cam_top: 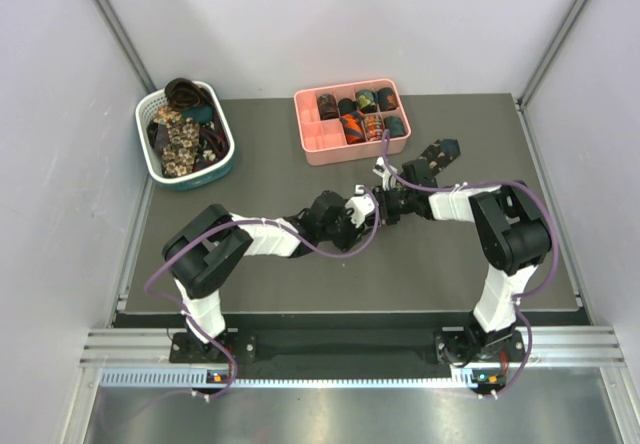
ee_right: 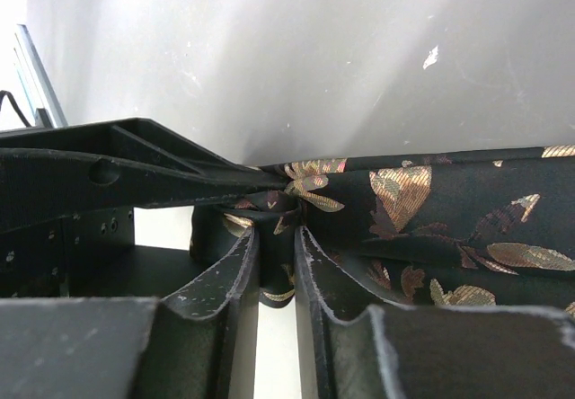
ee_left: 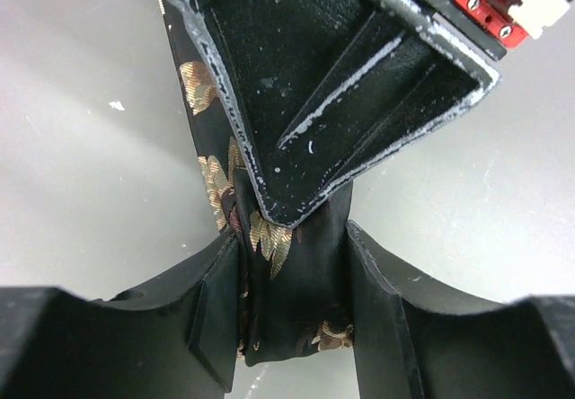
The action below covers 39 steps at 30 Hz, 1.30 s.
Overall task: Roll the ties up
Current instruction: Roll the tie
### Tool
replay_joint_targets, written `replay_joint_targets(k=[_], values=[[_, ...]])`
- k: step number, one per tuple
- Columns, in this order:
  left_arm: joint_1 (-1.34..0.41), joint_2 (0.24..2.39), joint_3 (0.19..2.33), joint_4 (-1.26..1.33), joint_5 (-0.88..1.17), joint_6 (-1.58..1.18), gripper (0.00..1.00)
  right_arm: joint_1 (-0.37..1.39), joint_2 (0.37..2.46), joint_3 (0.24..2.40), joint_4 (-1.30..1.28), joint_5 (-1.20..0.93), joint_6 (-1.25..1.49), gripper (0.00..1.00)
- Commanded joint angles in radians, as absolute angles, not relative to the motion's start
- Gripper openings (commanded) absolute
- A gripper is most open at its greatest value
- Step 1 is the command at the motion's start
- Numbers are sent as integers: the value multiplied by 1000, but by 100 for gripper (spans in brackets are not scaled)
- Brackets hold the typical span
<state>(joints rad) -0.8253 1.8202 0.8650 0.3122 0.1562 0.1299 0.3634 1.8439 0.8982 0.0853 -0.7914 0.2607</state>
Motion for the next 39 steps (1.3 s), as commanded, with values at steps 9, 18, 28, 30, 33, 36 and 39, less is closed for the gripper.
replay_joint_targets(k=[9,18,28,30,33,36,39], values=[[-838,1910,940,8,138,69,31,359,1795,884,123,-727,248,34],[-854,1925,1026,-176,141,68,31,359,1775,871,150,-755,268,45],[-859,1950,1078,-342,167,38,31,215,1519,700,256,-672,408,59],[-858,1965,1123,-388,167,25,31,198,1421,649,278,-629,422,51],[-859,2022,1204,-492,156,8,31,198,1289,549,275,-551,416,46],[-859,2048,1267,-572,155,2,32,230,1142,453,237,-462,391,44],[-859,2063,1321,-639,161,-34,32,310,979,397,154,-303,356,44]])
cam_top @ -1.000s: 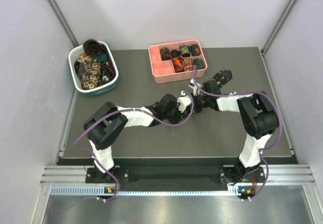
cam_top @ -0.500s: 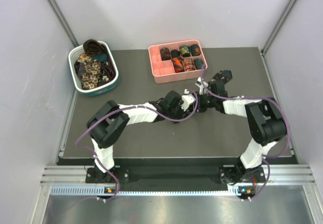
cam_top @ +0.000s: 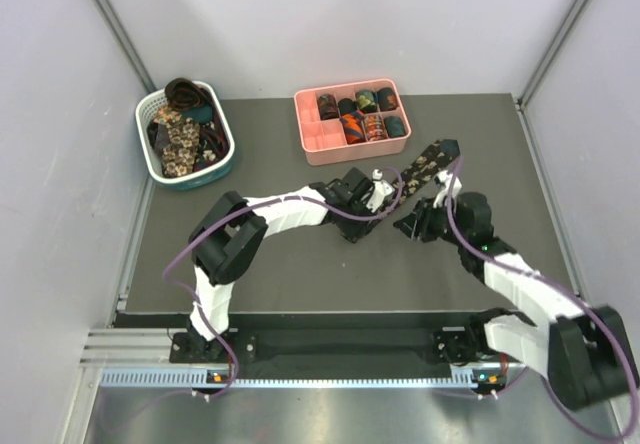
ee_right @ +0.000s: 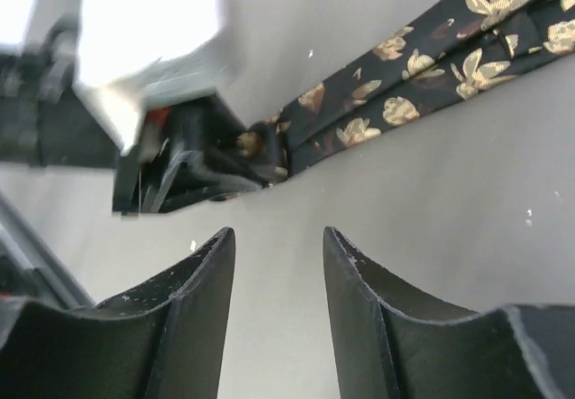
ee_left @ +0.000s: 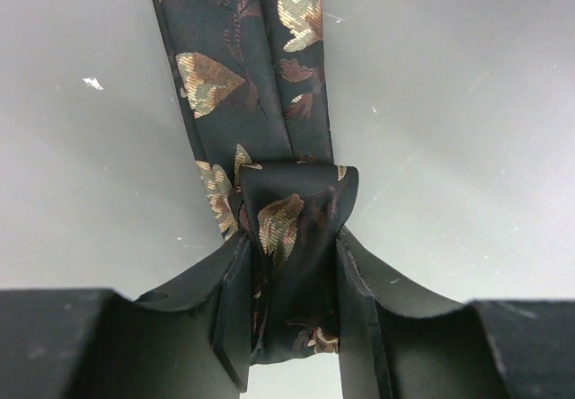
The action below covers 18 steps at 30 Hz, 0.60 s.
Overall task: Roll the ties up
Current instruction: Roll the tie
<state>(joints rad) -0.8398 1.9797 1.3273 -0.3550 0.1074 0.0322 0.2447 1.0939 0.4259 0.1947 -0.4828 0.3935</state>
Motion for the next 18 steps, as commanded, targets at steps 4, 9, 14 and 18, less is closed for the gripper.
replay_joint_targets(k=[4,9,14,18], values=[[-859,2102,1385,-732,169,-28,33,548,799,362,66,-95,298,44],[-861,2134,1448,-807,181,-11,33,802,771,390,27,96,220,44],[-861,2155,1482,-844,193,-9,33,1138,1044,536,8,365,146,44],[-862,2178,1496,-862,187,-9,33,1271,1262,707,-119,561,62,46]])
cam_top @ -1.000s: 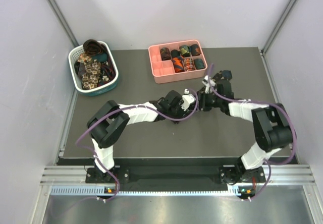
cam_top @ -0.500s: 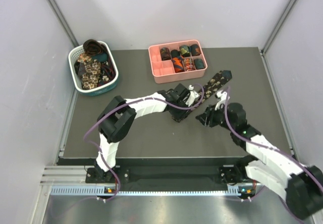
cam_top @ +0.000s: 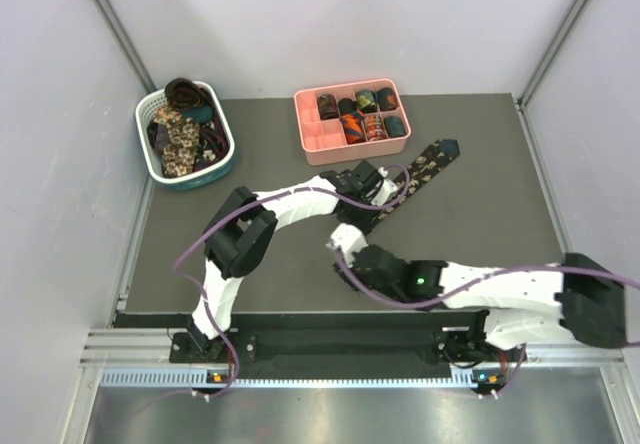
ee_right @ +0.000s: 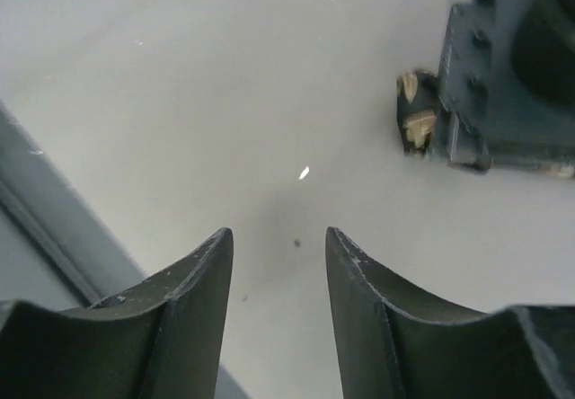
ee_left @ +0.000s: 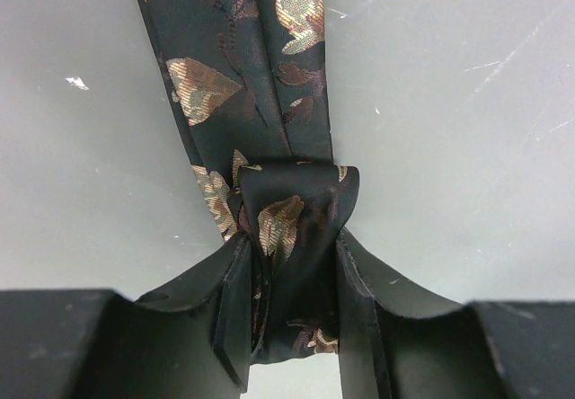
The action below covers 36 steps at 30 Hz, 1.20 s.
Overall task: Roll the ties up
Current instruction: Roll the tie
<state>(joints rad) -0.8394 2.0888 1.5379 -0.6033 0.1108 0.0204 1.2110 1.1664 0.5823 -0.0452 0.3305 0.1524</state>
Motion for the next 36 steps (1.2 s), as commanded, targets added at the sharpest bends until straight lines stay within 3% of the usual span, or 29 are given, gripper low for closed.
replay_joint_targets(k=[1,8,13,23,36], values=[[-865,2183,1502,-870,178,-9,33,1284,1305,783,-148,590,49,47],[-865,2224,1558,-940,196,18,33,1316,1690,1118,-493,857,15,53],[-867,2241,1578,-980,199,28,33,1305,1848,1281,-617,937,21,57],[-865,2289,1623,-1054,201,43,32,1281,2043,1330,-566,1094,-80,58],[-865,2326,1678,-1100,221,46,32,1200,2169,1394,-581,1048,-84,60]])
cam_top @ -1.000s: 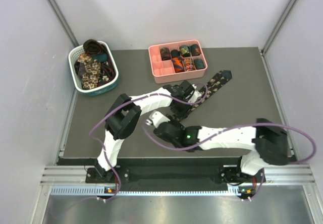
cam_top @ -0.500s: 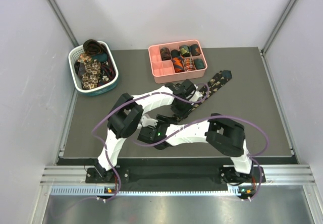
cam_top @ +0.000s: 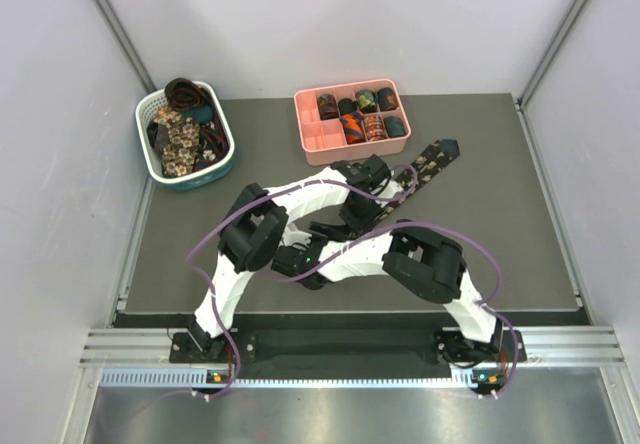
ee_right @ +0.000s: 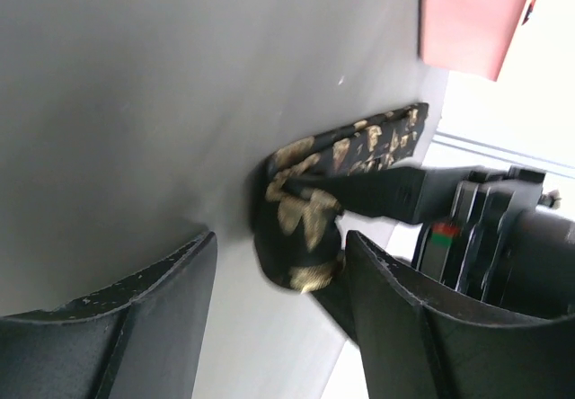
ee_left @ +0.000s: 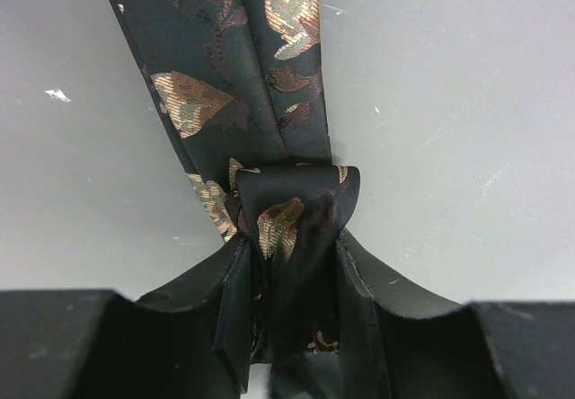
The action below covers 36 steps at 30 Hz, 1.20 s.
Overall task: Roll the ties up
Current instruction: Roll the tie
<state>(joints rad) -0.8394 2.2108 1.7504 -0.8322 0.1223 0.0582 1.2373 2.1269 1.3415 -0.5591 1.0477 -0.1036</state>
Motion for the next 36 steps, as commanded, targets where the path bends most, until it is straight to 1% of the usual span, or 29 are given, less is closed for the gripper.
replay_joint_targets(k=[1,7,9,12,13,14,15,17,20,22,31,32,34,36], values=[[-865,2327,1678,-1100,221,46,32,1195,2186,1405,-600,1040,-75,60],[-865,2336,1681,-1103,219,49,32,1140,2218,1450,-751,973,55,56],[-865,2336,1683,-1104,219,52,32,1124,2223,1437,-768,957,75,50],[-865,2338,1686,-1106,215,54,32,1117,2232,1419,-782,933,100,40],[-865,2336,1686,-1106,216,55,32,1117,2235,1417,-788,930,112,34],[-865,2336,1687,-1103,215,57,32,1117,2237,1416,-788,930,120,22],[-865,2336,1690,-1103,216,57,32,1118,2237,1414,-790,930,123,17],[-865,2336,1692,-1095,218,57,32,1117,2233,1414,-787,922,132,9],[-865,2333,1706,-1089,219,61,34,1124,2217,1405,-764,919,132,3],[-865,2335,1716,-1088,219,63,35,1127,2197,1396,-732,914,124,0],[-864,2312,1727,-1006,206,38,36,1167,2125,1328,-611,905,46,0],[-864,2309,1723,-994,206,35,43,1169,2120,1325,-606,897,43,0],[-864,2290,1701,-950,206,37,47,1173,2115,1324,-600,887,37,0],[-862,2276,1687,-921,207,37,49,1177,2114,1322,-598,882,37,0]])
